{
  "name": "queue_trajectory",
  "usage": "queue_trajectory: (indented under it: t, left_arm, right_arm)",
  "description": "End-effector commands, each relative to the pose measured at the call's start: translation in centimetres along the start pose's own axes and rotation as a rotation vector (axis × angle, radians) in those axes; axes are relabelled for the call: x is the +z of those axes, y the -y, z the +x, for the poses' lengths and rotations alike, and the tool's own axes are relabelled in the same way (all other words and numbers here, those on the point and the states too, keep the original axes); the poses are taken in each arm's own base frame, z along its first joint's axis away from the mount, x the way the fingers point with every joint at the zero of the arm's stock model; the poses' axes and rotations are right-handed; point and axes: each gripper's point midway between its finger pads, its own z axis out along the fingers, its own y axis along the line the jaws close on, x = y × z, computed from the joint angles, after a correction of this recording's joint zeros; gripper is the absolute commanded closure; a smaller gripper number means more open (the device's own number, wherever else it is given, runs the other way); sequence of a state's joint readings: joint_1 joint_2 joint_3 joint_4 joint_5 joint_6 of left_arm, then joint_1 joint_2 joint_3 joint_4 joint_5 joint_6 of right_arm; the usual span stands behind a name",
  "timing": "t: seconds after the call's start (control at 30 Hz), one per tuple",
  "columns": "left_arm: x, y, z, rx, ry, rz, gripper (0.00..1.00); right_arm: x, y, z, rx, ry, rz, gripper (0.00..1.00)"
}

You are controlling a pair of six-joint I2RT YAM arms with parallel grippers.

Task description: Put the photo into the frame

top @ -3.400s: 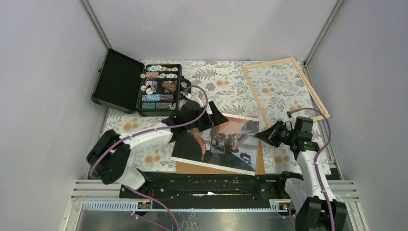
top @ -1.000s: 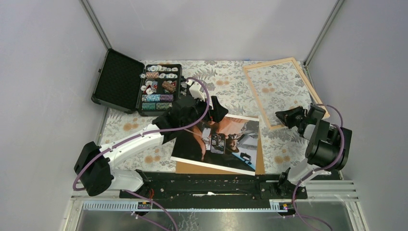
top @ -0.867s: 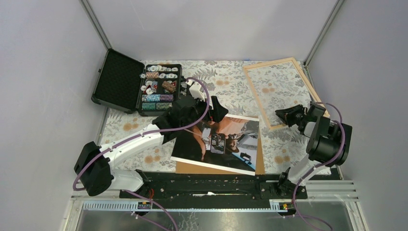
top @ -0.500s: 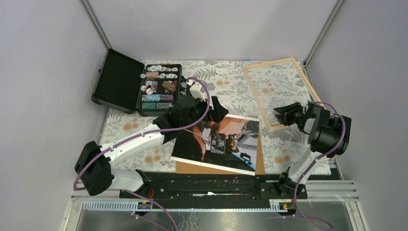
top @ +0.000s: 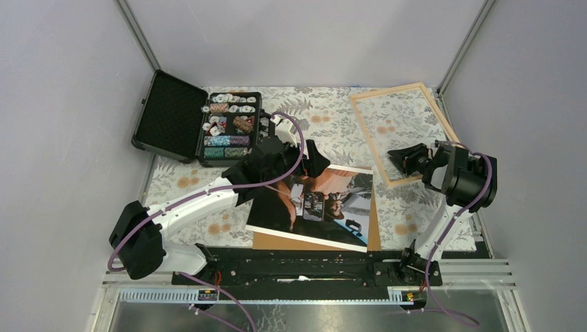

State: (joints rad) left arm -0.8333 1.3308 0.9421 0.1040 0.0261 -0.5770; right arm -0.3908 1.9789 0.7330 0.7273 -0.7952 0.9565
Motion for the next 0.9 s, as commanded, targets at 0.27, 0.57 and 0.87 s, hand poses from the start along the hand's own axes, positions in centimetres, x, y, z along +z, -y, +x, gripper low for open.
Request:
queue_trajectory:
  t: [0.27,0.57,0.87]
  left_arm:
    - [-0.1,2.3,-2.6,-0.004,0.068,0.072,0.01]
    - [-0.5,2.7,-2.9,-0.008,0.079,0.088,0.01]
    - [-0.5,2.7,-2.8,-0.008,0.077,0.089,0.01]
  right_arm:
    - [-3.2,-8.6,-2.1,-0.064,0.120,-0.214,1.00]
    - [-6.6,-8.8,-7.0,-0.107,0.288,-0.157,1.00]
    - [-7.4,-7.8,-10.6,-0.105,0.397,-0.118,1.00]
